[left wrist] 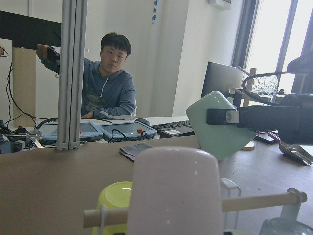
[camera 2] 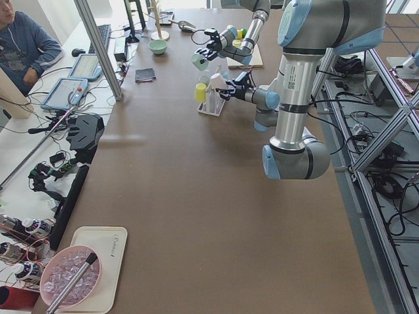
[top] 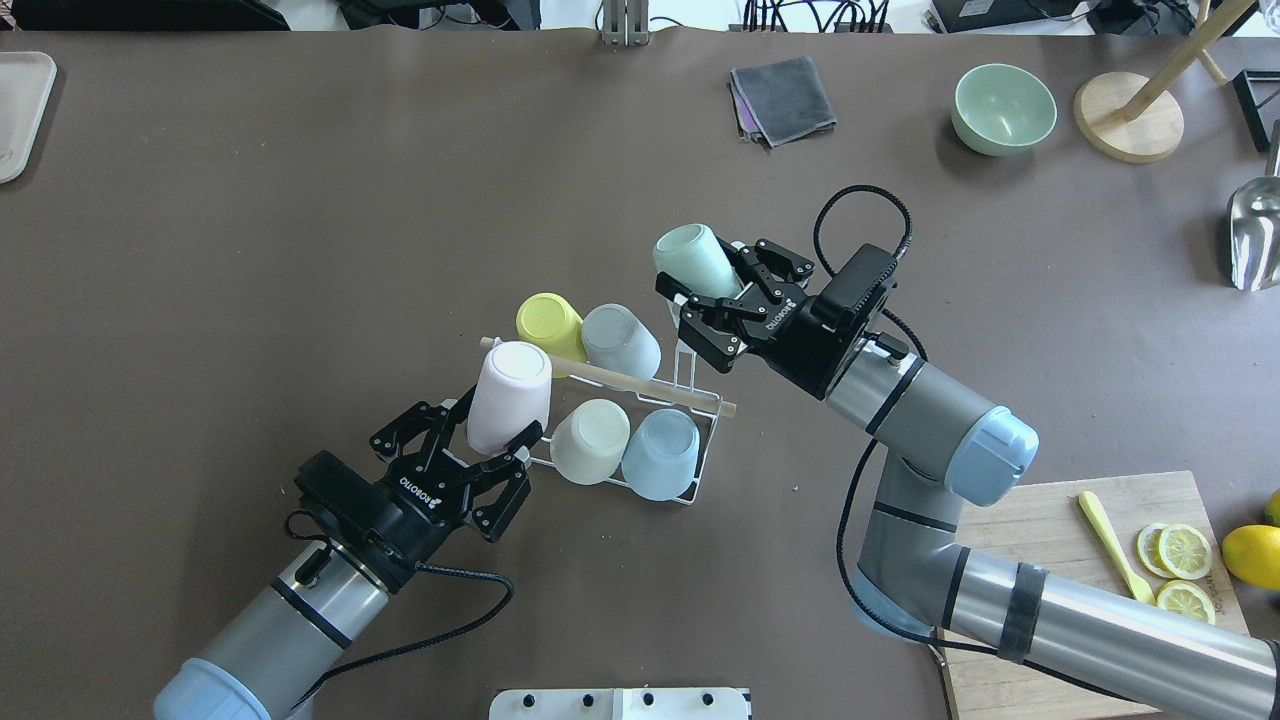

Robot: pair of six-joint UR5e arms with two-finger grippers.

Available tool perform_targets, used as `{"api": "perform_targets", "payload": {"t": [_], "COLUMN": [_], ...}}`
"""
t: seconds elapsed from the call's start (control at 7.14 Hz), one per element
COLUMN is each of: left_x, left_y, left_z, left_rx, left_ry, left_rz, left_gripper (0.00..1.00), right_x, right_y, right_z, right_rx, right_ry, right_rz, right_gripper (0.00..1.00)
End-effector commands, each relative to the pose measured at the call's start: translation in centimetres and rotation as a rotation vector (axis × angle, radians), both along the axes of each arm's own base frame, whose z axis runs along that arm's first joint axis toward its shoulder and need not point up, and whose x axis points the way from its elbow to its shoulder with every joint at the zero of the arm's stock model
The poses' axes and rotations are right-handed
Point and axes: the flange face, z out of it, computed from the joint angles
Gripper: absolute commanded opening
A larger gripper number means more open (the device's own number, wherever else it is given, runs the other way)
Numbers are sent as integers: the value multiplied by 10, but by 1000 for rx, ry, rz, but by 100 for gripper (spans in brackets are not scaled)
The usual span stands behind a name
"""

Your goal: Place cup on cup holder

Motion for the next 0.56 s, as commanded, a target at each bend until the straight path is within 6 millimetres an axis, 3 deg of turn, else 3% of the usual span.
{"api": "perform_targets", "payload": {"t": [0.0, 0.42], "left_x": [0, -1], "left_y": [0, -1], "left_z": [0, 1], "left_rx": [0, 0], "left_ry": [-1, 0], "left_rz": [-1, 1], "left_gripper": [99, 99], "right_x": [-15, -27], "right_y": [11, 29], "right_z": [-4, 1], "right_rx": [-4, -3], "right_ry": [-4, 0], "right_rz": [5, -26], "right_gripper": [0, 0]}}
